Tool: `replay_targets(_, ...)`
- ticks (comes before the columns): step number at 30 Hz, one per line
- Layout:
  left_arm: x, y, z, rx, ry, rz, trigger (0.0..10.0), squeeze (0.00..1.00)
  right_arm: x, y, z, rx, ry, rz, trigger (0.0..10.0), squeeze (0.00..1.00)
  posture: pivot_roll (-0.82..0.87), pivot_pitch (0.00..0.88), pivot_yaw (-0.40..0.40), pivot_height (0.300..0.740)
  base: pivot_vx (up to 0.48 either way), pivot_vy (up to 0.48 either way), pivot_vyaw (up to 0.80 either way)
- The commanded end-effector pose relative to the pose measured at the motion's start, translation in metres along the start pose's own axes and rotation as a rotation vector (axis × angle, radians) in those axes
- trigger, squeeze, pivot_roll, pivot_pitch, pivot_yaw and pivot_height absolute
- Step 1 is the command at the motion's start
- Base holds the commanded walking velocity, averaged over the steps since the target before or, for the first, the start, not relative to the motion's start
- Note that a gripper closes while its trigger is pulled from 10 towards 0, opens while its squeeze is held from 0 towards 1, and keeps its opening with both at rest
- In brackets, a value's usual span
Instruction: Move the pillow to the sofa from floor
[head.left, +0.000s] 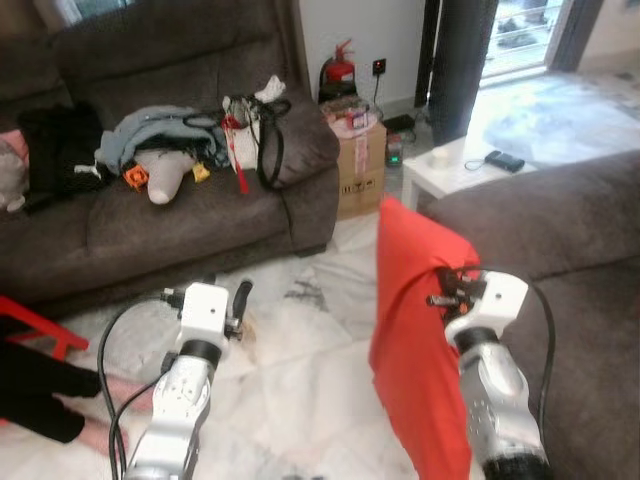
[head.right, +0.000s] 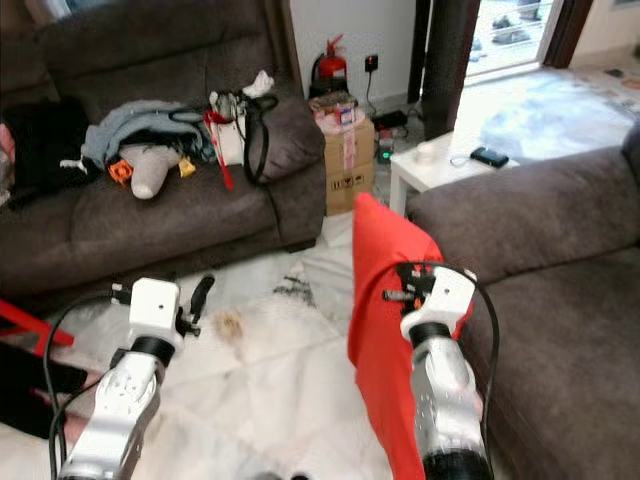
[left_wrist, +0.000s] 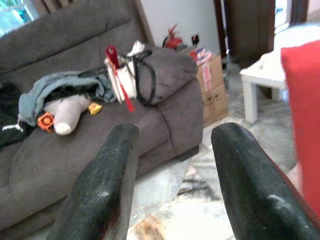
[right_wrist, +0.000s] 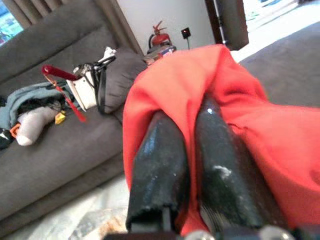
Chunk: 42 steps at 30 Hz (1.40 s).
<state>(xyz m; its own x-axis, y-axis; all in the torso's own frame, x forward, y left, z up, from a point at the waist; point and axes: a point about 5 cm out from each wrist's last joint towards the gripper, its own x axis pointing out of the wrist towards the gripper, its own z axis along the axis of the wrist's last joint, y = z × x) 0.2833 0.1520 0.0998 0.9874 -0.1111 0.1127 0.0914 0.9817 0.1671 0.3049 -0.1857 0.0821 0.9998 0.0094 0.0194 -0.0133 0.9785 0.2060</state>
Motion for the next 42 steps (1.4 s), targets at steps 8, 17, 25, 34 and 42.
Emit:
replay_targets(8, 0.01, 0.005, -0.002, 0.02, 0.005, 0.004, 10.0, 0.0, 0.015, 0.013, 0.033, -0.011, -0.169, 0.055, 10.0, 0.0, -0.09, 0.0, 0.123, 0.74, 0.0, 0.0, 0.0)
replay_targets(17, 0.014, -0.01, -0.004, -0.023, 0.0, 0.015, 10.0, 0.0, 0.015, 0.0, 0.044, -0.059, -0.176, 0.067, 10.0, 0.0, -0.14, 0.001, 0.058, 0.74, 0.0, 0.0, 0.0)
replay_targets(25, 0.013, -0.02, -0.008, -0.065, 0.003, 0.043, 10.0, 0.0, 0.018, -0.007, 0.051, -0.102, -0.17, 0.101, 10.0, 0.0, -0.14, 0.0, 0.014, 0.74, 0.0, 0.0, 0.0)
replay_targets(34, 0.008, -0.022, -0.01, -0.074, 0.004, 0.042, 10.0, 0.0, 0.02, -0.008, 0.053, -0.106, -0.17, 0.107, 10.0, 0.0, -0.13, 0.0, 0.02, 0.74, 0.0, 0.241, 0.0)
replay_targets(42, 0.007, -0.019, -0.01, -0.07, 0.001, 0.039, 10.0, 0.0, 0.018, -0.01, 0.05, -0.102, -0.16, 0.096, 10.0, 0.0, -0.13, 0.0, 0.036, 0.74, 0.0, 0.48, -0.08)
